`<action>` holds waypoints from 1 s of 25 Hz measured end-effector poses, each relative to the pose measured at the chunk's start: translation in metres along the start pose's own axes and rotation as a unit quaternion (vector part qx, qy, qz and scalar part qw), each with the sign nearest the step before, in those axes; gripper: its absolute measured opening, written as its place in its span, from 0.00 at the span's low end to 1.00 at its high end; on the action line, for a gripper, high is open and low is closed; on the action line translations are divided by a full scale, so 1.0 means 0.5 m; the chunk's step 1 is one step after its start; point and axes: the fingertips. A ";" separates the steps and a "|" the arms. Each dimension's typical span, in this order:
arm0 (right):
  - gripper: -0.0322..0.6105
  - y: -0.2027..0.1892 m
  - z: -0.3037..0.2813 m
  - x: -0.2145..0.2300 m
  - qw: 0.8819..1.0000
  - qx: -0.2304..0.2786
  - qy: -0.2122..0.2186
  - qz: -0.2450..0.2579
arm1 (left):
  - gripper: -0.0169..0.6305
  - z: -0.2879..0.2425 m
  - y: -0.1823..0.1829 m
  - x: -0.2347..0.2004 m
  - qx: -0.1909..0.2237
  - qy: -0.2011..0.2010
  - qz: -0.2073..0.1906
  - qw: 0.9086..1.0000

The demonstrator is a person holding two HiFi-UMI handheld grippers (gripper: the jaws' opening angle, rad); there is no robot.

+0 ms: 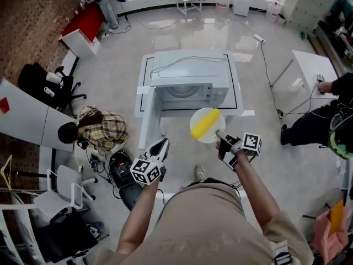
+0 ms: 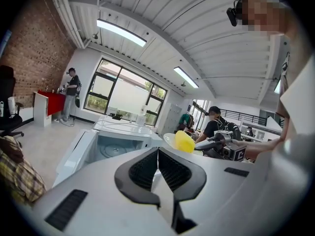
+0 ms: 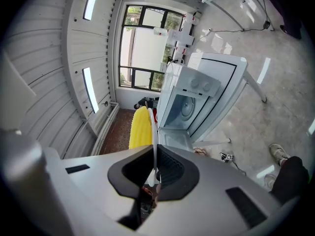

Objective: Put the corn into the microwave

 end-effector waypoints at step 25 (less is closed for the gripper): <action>0.07 0.079 -0.076 0.013 0.999 -0.052 0.000 0.006 | 0.04 -0.100 0.005 -0.043 0.016 0.049 0.024 0.998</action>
Point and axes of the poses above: the fingertips, and each gripper's own axes: z backward along the fingers, x to its right, y out of its top
